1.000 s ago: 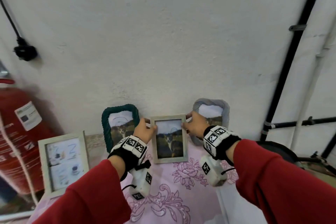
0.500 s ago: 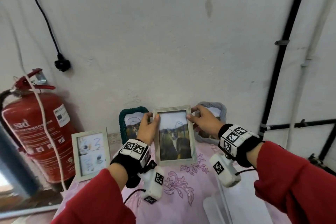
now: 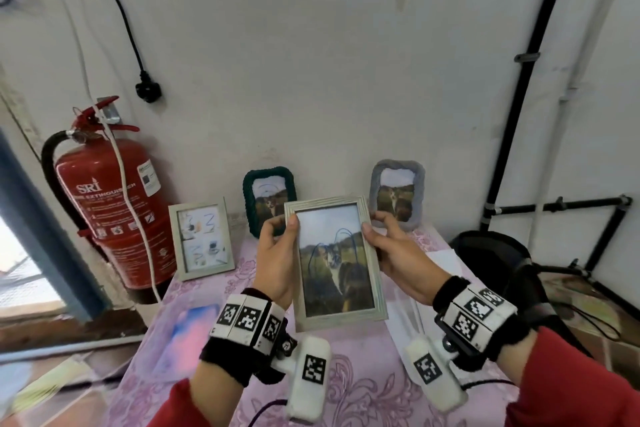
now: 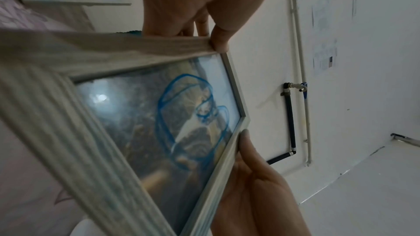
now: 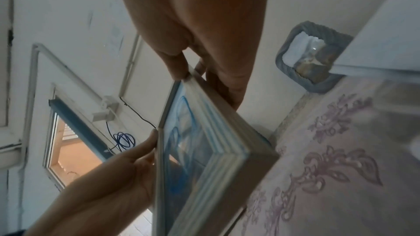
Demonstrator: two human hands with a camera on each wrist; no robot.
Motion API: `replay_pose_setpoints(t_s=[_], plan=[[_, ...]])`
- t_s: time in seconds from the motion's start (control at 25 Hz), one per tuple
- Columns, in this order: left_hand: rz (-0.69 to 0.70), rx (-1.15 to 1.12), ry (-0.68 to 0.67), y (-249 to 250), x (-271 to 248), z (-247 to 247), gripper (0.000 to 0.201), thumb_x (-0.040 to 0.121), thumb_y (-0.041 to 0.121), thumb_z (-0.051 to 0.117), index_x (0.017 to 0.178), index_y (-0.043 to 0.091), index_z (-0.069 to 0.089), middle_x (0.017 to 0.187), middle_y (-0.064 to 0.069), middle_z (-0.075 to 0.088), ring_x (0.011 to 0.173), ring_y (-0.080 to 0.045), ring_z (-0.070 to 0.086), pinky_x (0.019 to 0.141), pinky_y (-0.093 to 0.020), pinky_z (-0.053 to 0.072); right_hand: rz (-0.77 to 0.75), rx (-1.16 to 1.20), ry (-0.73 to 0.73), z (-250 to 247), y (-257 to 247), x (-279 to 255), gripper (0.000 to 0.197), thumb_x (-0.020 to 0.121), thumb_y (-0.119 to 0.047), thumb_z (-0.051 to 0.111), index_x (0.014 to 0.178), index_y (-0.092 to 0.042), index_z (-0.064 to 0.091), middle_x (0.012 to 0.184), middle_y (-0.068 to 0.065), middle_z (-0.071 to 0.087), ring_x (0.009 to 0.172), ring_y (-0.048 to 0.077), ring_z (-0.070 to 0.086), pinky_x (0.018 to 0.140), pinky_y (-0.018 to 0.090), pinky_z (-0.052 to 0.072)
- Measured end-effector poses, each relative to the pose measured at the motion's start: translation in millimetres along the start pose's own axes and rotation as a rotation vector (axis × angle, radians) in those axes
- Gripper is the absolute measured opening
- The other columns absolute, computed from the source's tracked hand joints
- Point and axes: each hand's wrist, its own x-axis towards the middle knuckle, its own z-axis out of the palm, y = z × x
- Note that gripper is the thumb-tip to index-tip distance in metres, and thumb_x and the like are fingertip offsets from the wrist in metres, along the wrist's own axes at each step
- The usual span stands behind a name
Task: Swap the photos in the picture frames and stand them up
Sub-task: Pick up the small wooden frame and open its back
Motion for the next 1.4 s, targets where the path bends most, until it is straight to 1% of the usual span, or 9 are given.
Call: replay_pose_setpoints(t_s=[0.12, 0.4, 0.56, 0.68, 0.84, 0.96, 1.12, 1.24, 1.4], plan=[[-0.045, -0.017, -0.012, -6.7, -20.6, -11.0, 0.017, 0.095, 0.024, 0.049, 0.106, 0.011, 0.047, 0.085, -0.007, 0.065, 0.073, -0.018, 0.063, 0.075, -0.041, 0.054, 0.021, -0.025, 0.011, 4.2, 14.7, -22.4, 0.031, 0.095, -0.022, 0.048, 0.125, -0.016, 0.042, 0.098, 0.009, 0.064, 0.086, 0.022, 0.061, 0.078, 0.034, 0.053], [-0.059, 0.001, 0.023, -29.8, -41.9, -29.8, 0.03, 0.094, 0.026, 0.05, 0.116, 0.007, 0.048, 0.117, -0.03, 0.056, 0.108, -0.043, 0.056, 0.098, -0.061, 0.041, 0.057, 0.061, 0.038, 10.8, 41.5, -50.5, 0.033, 0.094, -0.018, 0.049, 0.126, -0.014, 0.04, 0.09, 0.012, 0.069, 0.073, 0.019, 0.066, 0.066, 0.028, 0.058], [-0.053, 0.029, -0.015, -42.1, -40.6, -36.8, 0.032, 0.093, 0.026, 0.053, 0.118, 0.006, 0.049, 0.105, -0.018, 0.063, 0.085, -0.023, 0.064, 0.074, -0.038, 0.057, 0.085, 0.048, 0.038, 6.8, 43.3, -56.7, 0.027, 0.093, -0.015, 0.052, 0.119, -0.014, 0.046, 0.091, 0.012, 0.068, 0.073, 0.019, 0.066, 0.068, 0.031, 0.057], [-0.029, 0.084, 0.02, -51.4, -40.1, -38.8, 0.032, 0.092, 0.025, 0.055, 0.118, 0.006, 0.051, 0.096, -0.01, 0.063, 0.078, -0.015, 0.062, 0.061, -0.025, 0.054, 0.103, 0.029, 0.026, 3.2, 42.4, -60.9, 0.018, 0.092, -0.013, 0.054, 0.11, -0.012, 0.056, 0.088, 0.01, 0.068, 0.067, 0.015, 0.066, 0.064, 0.027, 0.057], [0.244, 0.442, 0.131, -59.7, -48.1, -34.8, 0.037, 0.087, 0.016, 0.062, 0.121, 0.022, 0.049, 0.109, -0.001, 0.053, 0.102, -0.014, 0.052, 0.083, -0.027, 0.045, 0.072, -0.002, 0.084, -0.4, 43.1, -63.5, 0.022, 0.089, -0.015, 0.058, 0.11, -0.009, 0.057, 0.085, 0.012, 0.068, 0.062, 0.015, 0.065, 0.057, 0.026, 0.056], [0.494, 0.66, -0.005, -60.7, -63.6, -24.1, 0.031, 0.086, 0.017, 0.064, 0.115, 0.026, 0.054, 0.114, 0.008, 0.052, 0.111, -0.009, 0.049, 0.094, -0.031, 0.043, 0.051, 0.043, 0.134, -2.7, 43.5, -60.3, 0.025, 0.088, -0.016, 0.059, 0.112, -0.007, 0.054, 0.083, 0.011, 0.071, 0.063, 0.016, 0.067, 0.058, 0.027, 0.057], [0.443, 0.629, -0.286, -67.9, -83.0, -2.3, 0.036, 0.087, 0.03, 0.063, 0.121, 0.035, 0.053, 0.118, 0.018, 0.055, 0.113, 0.005, 0.049, 0.094, -0.016, 0.042, 0.035, 0.187, 0.124, -0.3, 42.0, -56.4, 0.025, 0.093, -0.019, 0.052, 0.114, -0.005, 0.052, 0.09, 0.013, 0.069, 0.07, 0.019, 0.068, 0.06, 0.029, 0.057], [0.453, 0.602, -0.252, -73.0, -85.7, 5.9, 0.042, 0.085, 0.024, 0.066, 0.124, 0.033, 0.051, 0.116, 0.014, 0.055, 0.106, 0.003, 0.052, 0.087, -0.013, 0.043, 0.039, 0.239, 0.077, 1.3, 39.2, -54.9, 0.035, 0.098, -0.031, 0.04, 0.113, -0.004, 0.057, 0.098, 0.02, 0.067, 0.079, 0.027, 0.067, 0.072, 0.04, 0.055], [0.443, 0.463, -0.21, -72.4, -86.0, 4.2, 0.044, 0.085, 0.011, 0.066, 0.123, 0.026, 0.05, 0.12, 0.014, 0.058, 0.115, -0.002, 0.054, 0.092, -0.021, 0.048, 0.018, 0.21, 0.082, 2.4, 36.2, -52.7, 0.045, 0.1, -0.035, 0.032, 0.104, -0.001, 0.061, 0.1, 0.019, 0.068, 0.078, 0.028, 0.067, 0.065, 0.033, 0.056]])
